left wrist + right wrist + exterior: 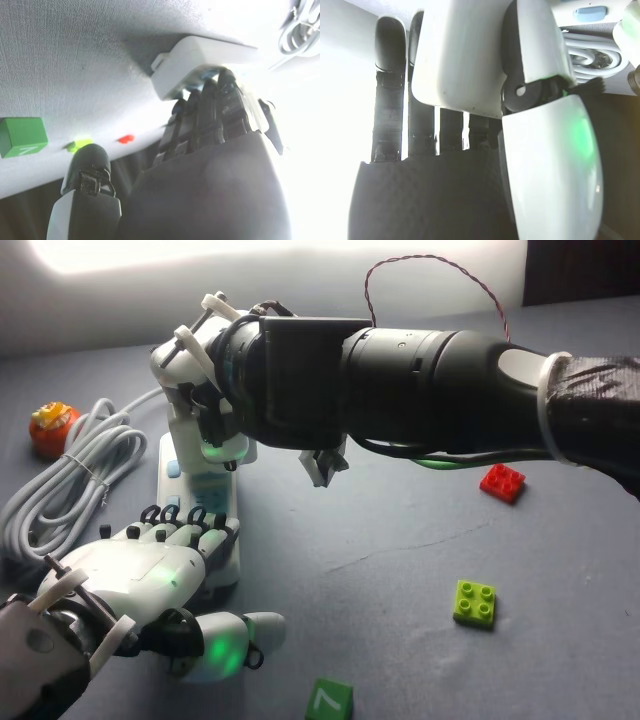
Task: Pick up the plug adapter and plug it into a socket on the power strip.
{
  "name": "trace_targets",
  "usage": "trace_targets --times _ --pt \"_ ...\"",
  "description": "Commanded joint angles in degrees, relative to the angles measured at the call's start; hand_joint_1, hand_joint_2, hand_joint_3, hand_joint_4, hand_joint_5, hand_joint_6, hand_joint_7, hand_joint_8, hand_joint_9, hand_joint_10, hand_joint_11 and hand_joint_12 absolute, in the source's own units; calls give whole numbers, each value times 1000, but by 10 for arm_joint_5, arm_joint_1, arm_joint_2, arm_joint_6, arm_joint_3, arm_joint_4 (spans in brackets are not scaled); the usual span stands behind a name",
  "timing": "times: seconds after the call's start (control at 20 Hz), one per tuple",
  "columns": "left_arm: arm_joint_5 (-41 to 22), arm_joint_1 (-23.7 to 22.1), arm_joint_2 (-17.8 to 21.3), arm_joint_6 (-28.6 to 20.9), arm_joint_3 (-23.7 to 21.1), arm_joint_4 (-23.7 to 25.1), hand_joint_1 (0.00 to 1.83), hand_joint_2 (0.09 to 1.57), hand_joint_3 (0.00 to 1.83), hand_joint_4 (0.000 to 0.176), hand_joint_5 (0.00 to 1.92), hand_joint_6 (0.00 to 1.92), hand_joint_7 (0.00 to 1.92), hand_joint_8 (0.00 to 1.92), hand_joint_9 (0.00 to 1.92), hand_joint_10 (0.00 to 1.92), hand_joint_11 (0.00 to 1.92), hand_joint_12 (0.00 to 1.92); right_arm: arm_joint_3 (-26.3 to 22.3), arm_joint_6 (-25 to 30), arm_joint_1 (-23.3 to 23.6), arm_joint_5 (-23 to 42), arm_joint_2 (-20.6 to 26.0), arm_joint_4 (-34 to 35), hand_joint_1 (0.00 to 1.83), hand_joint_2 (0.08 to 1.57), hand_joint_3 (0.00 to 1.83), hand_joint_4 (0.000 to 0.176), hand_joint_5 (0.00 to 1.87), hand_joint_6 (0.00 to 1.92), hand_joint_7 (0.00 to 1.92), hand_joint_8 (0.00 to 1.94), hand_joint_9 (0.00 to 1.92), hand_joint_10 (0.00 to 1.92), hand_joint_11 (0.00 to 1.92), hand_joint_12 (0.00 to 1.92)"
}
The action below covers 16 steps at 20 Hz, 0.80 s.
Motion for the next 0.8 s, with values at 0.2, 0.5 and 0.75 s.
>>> trace_targets --times 0.2,0.5,0.75 --pt "59 0 -12 -2 2 -3 0 1227 0 0 61 9 55 7 30 8 0 0 -8 -2 -8 32 0 -1 1375 1099 1 0 971 977 1083 807 865 1221 571 1321" --pt "65 -1 -12 -2 2 -3 0 1223 0 0 63 6 66 8 40 9 0 0 -14 -6 -6 32 5 -1 1373 1103 0 0 975 991 1080 828 842 1212 560 1303" --pt "73 -4 -8 -3 3 -3 0 1232 3 0 49 4 54 7 30 10 0 0 -18 -11 -4 36 15 -1 1150 1128 0 0 936 1036 1028 211 917 347 435 1316"
